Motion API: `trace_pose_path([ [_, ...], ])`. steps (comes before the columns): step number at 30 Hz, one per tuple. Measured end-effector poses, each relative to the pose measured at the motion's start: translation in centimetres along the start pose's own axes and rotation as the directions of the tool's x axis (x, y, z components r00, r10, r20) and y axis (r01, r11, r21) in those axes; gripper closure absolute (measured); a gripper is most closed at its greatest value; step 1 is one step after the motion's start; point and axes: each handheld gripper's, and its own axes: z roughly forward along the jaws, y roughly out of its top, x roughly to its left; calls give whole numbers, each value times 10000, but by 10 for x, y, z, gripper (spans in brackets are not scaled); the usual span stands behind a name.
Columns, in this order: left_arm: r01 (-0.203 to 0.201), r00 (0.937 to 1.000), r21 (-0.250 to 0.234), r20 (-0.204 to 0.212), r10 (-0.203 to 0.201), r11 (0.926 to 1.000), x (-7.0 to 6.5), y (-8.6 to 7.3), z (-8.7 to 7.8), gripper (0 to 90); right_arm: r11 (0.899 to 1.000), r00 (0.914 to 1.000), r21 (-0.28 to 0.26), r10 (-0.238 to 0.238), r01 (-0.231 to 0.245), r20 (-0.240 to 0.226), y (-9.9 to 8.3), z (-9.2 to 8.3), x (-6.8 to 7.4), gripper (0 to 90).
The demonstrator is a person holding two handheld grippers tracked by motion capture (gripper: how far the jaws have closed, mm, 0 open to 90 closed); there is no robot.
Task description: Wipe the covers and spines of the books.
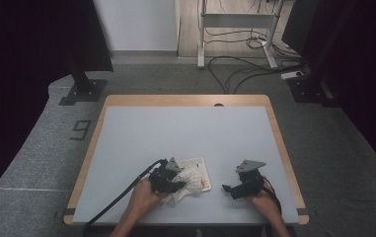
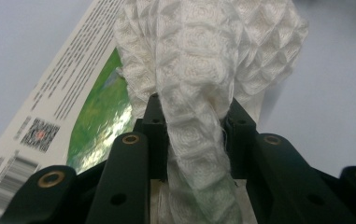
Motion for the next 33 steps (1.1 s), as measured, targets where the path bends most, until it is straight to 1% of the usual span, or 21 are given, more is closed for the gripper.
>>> trace_pose_path([
  [3, -63, 10000, 24, 41, 63, 10000, -1, 5, 3, 680, 10000, 10000, 0, 1, -1, 1, 0, 0, 0, 30],
  [4, -124, 9999, 66, 79, 124, 9999, -3, 8, 6, 679, 10000, 10000, 0, -2, 2, -1, 0, 0, 0, 30],
  [5, -124, 9999, 66, 79, 124, 9999, -3, 8, 6, 679, 10000, 10000, 0, -2, 2, -1, 0, 0, 0, 30],
  [9, -263, 9995, 98, 158, 261, 9996, -6, 18, 13, 679, 10000, 10000, 3, -1, 1, -2, 0, 0, 0, 30],
  [10, -314, 9994, 131, 180, 312, 9994, -7, 22, 16, 679, 10000, 10000, 3, 0, 0, -4, 0, 0, 0, 30],
  [16, -425, 9988, 203, 259, 420, 9989, -9, 31, 22, 679, 10000, 10000, 3, 0, 0, -3, 0, 0, 0, 30],
  [23, -738, 9969, 313, 296, 729, 9968, -14, 45, 32, 678, 10000, 10000, 5, 1, -1, -5, 0, 0, 0, 30],
  [24, -727, 9969, 278, 311, 718, 9970, -15, 47, 34, 678, 10000, 10000, 2, 1, -1, -6, 0, 0, 0, 30],
  [25, -818, 9962, 322, 342, 807, 9961, -15, 49, 35, 678, 10000, 10000, 3, 0, 0, -5, 0, 0, 0, 30],
  [33, -1025, 9942, 328, 362, 1013, 9942, -19, 62, 46, 679, 10000, 10000, -1, 5, -5, -7, 0, 0, 0, 30],
])
